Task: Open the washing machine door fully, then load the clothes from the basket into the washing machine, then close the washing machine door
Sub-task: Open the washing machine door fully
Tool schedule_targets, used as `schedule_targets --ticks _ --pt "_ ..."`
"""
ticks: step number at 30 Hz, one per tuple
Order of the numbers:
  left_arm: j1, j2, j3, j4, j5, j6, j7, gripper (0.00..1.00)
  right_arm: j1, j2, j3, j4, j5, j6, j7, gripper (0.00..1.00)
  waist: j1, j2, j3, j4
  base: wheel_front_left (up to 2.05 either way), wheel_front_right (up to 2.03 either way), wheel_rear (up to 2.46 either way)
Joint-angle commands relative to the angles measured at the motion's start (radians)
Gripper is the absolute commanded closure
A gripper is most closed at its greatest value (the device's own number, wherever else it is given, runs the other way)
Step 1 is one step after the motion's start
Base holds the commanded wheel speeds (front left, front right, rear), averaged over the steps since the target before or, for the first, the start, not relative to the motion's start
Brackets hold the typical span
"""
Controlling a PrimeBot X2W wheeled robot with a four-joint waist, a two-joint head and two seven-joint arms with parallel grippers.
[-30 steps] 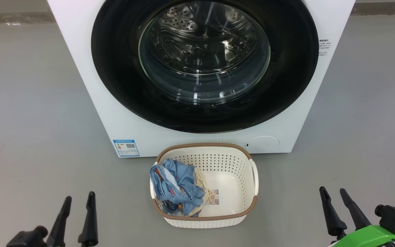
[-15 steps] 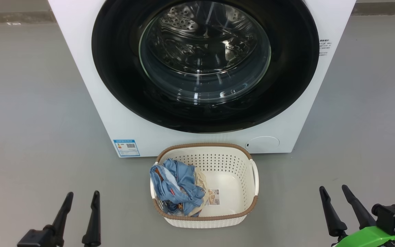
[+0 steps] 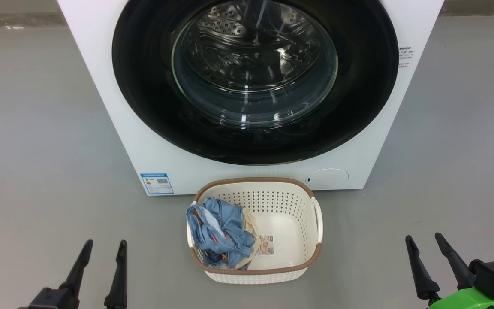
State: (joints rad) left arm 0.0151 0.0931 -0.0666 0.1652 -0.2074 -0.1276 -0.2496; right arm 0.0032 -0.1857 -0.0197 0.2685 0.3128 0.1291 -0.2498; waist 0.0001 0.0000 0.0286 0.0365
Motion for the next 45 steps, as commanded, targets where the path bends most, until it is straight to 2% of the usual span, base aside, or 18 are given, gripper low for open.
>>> schedule_targets --ticks 1,18,39,45 --pt "-0.021 0.02 0.034 -0.016 -0.005 -0.003 -0.012 0.0 0.003 -0.009 0.012 -0.028 -0.008 0.002 -0.012 0.0 -0.0001 0.0 -0.001 -0.002 0.0 0.0 0.0" --pt "-0.02 0.014 0.049 -0.008 0.06 -0.003 -0.012 0.0 0.009 -0.008 0.01 -0.032 -0.009 0.002 -0.012 0.0 -0.0001 0.0 -0.006 0.0 0.24 0.24 -0.48" --pt "-0.028 0.013 0.048 -0.015 0.051 -0.003 -0.012 0.0 -0.001 -0.003 0.007 -0.034 -0.015 0.002 -0.012 0.0 -0.0001 0.0 0.007 -0.002 1.17 1.17 -2.35" --pt "-0.027 0.008 0.047 -0.03 -0.001 -0.003 -0.012 0.0 -0.003 -0.002 0.003 -0.035 -0.015 0.002 -0.012 0.0 -0.0001 0.0 0.007 -0.002 1.0 1.0 -2.0"
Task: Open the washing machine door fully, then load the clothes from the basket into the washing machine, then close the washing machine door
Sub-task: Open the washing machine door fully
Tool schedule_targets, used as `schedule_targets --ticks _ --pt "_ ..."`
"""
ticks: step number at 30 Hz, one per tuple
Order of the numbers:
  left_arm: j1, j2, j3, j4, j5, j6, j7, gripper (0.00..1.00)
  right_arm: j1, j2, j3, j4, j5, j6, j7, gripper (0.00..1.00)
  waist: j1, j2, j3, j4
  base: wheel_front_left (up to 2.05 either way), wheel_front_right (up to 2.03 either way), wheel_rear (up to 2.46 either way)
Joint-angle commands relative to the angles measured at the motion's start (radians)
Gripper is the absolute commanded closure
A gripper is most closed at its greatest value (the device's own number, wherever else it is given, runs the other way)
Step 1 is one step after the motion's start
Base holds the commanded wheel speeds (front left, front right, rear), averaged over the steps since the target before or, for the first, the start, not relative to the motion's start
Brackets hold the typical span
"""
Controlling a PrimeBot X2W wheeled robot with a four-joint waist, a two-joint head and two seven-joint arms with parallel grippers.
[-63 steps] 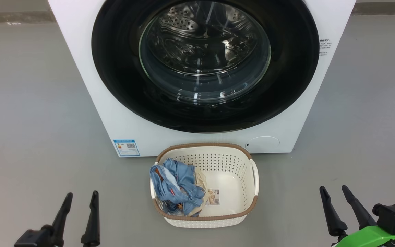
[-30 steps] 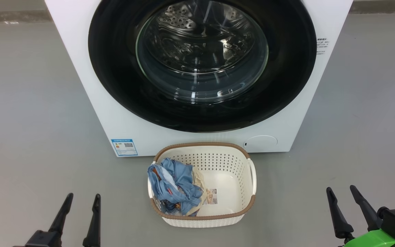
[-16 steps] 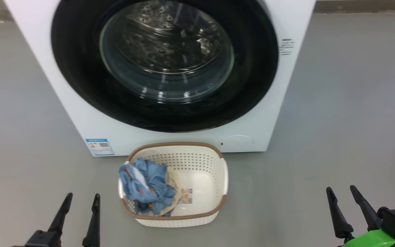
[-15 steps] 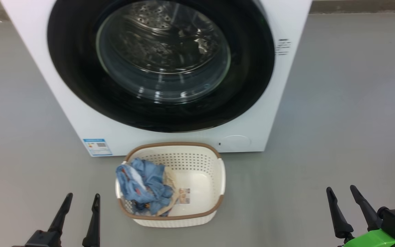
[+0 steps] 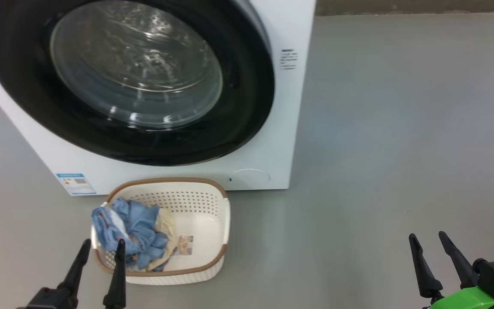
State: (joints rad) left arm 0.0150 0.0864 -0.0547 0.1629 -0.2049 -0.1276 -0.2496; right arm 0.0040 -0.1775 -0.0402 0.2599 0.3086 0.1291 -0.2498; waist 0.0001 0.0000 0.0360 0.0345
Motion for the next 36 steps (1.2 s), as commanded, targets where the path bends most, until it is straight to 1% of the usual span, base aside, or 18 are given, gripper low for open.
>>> schedule_targets --ticks 1,7,12,13,14,15,17,23,28,34,36 --pt "-0.026 0.017 0.035 -0.028 -0.005 -0.003 -0.012 0.0 -0.003 -0.01 0.024 -0.026 -0.011 0.002 -0.012 0.0 0.0 0.0 -0.001 0.0 0.73 0.73 -1.45" --pt "-0.024 0.019 0.032 -0.029 -0.004 -0.003 -0.012 0.0 -0.005 -0.007 0.025 -0.027 -0.009 0.002 -0.012 0.0 0.0 0.0 -0.002 0.0 0.49 0.49 -0.98" --pt "-0.024 0.015 0.028 -0.028 -0.005 -0.003 -0.012 0.0 -0.014 -0.004 0.029 -0.032 0.003 0.002 -0.012 0.0 0.0 0.0 0.0 -0.001 0.11 0.11 -0.22" --pt "-0.023 0.013 0.028 -0.027 -0.006 -0.003 -0.012 0.0 -0.017 -0.004 0.032 -0.032 0.01 0.002 -0.012 0.35 0.0 0.0 0.0 -0.002 0.0 0.0 0.0" --pt "-0.023 0.011 0.028 -0.027 -0.006 -0.003 -0.012 0.0 -0.022 -0.003 0.035 -0.035 0.018 0.002 -0.012 0.62 0.0 0.0 0.001 -0.002 0.0 0.0 0.0" --pt "-0.023 0.01 0.027 -0.027 -0.007 -0.003 -0.012 0.0 -0.027 -0.002 0.038 -0.038 0.029 0.002 -0.012 1.0 0.0 0.0 0.002 -0.002 0.0 0.0 0.0" --pt "-0.022 0.006 0.027 -0.027 -0.007 -0.003 -0.012 0.0 -0.04 -0.003 0.047 -0.042 0.048 0.002 -0.012 1.0 0.0 0.0 0.004 -0.003 0.0 0.0 0.0" --pt "-0.03 -0.005 0.012 -0.028 -0.01 -0.003 -0.012 0.0 -0.125 0.018 0.041 -0.042 0.155 0.002 -0.012 1.0 0.0 0.0 0.018 0.005 0.0 0.0 0.0" --pt "-0.055 -0.016 -0.001 -0.026 -0.024 -0.003 -0.012 0.0 -0.247 0.038 0.029 -0.033 0.257 0.002 -0.012 1.0 0.0 0.0 0.041 0.025 0.0 0.0 0.0" --pt "-0.091 -0.026 -0.02 -0.023 -0.035 -0.003 -0.012 0.0 -0.411 0.04 0.024 -0.005 0.35 0.002 -0.012 1.0 0.0 0.0 0.077 0.064 0.0 0.0 0.0" --pt "-0.102 -0.029 -0.027 -0.023 -0.039 -0.003 -0.012 0.0 -0.466 0.039 0.021 0.012 0.402 0.002 -0.012 1.0 0.0 0.0 0.09 0.081 0.0 0.0 0.0"
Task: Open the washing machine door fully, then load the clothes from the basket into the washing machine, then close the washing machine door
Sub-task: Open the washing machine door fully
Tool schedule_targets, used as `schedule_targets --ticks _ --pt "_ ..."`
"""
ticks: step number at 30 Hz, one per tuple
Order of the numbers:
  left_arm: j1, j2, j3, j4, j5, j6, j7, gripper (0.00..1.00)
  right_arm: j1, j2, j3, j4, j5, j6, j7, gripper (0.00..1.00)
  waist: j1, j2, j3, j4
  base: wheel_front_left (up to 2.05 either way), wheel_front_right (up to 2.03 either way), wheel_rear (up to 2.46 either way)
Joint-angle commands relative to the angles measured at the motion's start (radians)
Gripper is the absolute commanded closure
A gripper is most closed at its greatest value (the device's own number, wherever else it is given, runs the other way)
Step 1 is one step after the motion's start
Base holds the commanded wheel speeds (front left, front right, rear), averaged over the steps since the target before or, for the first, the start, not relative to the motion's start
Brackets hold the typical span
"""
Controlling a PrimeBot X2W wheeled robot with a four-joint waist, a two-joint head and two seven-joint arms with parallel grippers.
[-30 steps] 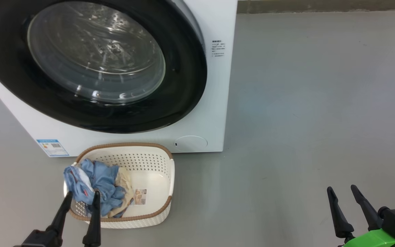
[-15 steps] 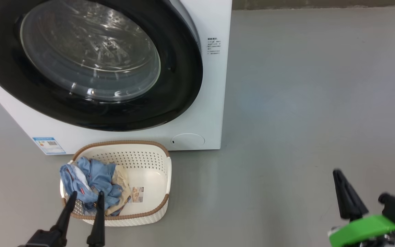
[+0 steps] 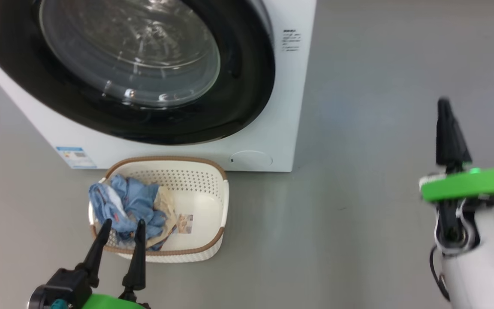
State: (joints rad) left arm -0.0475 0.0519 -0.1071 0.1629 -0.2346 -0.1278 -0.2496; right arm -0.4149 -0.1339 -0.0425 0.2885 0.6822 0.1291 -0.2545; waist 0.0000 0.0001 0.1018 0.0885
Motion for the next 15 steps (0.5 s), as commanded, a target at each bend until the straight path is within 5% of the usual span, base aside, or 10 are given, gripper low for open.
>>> schedule_targets --ticks 1,15 --pt "-0.045 0.005 0.02 -0.022 -0.011 -0.003 -0.012 0.0 -0.073 -0.004 0.022 -0.006 0.066 0.002 -0.007 1.0 0.0 -0.0001 0.031 0.037 0.0 0.0 0.0" --pt "-0.105 -0.001 -0.058 -0.007 -0.047 -0.003 -0.012 0.0 -0.353 -0.174 0.207 0.105 0.619 0.002 0.078 1.0 0.0 -0.0001 0.118 0.158 0.0 0.0 0.0"
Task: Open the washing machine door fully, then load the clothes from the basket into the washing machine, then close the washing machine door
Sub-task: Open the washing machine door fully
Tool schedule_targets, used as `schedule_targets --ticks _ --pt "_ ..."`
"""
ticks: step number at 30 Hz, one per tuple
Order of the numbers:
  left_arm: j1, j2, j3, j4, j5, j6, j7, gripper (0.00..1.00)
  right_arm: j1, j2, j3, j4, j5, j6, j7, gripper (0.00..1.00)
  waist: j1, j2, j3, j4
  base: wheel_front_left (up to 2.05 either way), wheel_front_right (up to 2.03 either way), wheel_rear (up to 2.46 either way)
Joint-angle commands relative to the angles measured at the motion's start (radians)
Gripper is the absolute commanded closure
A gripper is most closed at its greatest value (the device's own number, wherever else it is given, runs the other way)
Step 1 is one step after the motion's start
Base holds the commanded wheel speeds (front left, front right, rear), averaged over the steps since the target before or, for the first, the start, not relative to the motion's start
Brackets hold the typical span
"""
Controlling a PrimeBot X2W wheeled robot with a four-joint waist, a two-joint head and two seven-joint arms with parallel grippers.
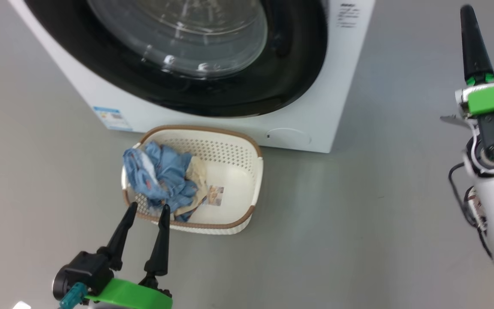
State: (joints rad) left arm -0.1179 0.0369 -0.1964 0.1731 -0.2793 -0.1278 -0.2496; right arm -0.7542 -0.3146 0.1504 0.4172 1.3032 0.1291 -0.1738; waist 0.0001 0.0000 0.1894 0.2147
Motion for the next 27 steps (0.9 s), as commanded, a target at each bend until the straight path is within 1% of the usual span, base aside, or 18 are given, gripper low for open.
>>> schedule_targets --ticks 1,4,7,10,16,21,23,27 --pt "-0.038 0.014 0.026 -0.017 -0.006 -0.003 -0.012 0.0 -0.028 -0.01 0.029 -0.024 0.034 0.002 0.028 1.0 -0.0001 0.0 0.035 0.04 0.0 0.0 0.0" --pt "-0.048 0.014 0.014 -0.018 -0.016 -0.003 -0.012 0.0 -0.064 -0.05 0.052 -0.027 0.152 0.002 0.145 1.0 -0.0001 0.0 0.052 0.062 0.0 0.0 0.0" --pt "-0.056 0.014 0.0 -0.017 -0.022 -0.003 -0.012 0.0 -0.096 -0.072 0.03 -0.008 0.283 0.002 0.276 1.0 -0.0001 0.0 0.069 0.081 0.0 0.0 0.0" --pt "-0.063 0.013 -0.012 -0.018 -0.027 -0.003 -0.012 0.0 -0.135 -0.102 0.021 0.031 0.329 0.002 0.38 1.0 -0.0001 0.0 0.089 0.096 0.0 0.0 0.0" --pt "-0.084 0.013 -0.03 -0.024 -0.039 -0.003 -0.012 0.0 -0.23 -0.11 0.003 0.117 0.402 0.002 0.557 1.0 -0.0001 0.0 0.131 0.118 0.0 0.0 0.0" --pt "-0.106 0.013 -0.053 -0.031 -0.051 -0.003 -0.012 0.0 -0.316 -0.101 0.004 0.181 0.418 0.002 0.66 1.0 -0.0001 0.0 0.17 0.137 0.0 0.0 0.0" --pt "-0.116 0.013 -0.06 -0.035 -0.057 -0.003 -0.012 0.0 -0.356 -0.088 0.003 0.212 0.43 0.002 0.693 1.0 -0.0001 0.0 0.19 0.143 0.0 0.0 0.0" --pt "-0.138 0.013 -0.078 -0.046 -0.077 -0.003 -0.012 0.0 -0.448 -0.078 0.028 0.271 0.413 0.002 0.748 1.0 -0.0001 0.0 0.235 0.16 0.0 0.0 0.0"
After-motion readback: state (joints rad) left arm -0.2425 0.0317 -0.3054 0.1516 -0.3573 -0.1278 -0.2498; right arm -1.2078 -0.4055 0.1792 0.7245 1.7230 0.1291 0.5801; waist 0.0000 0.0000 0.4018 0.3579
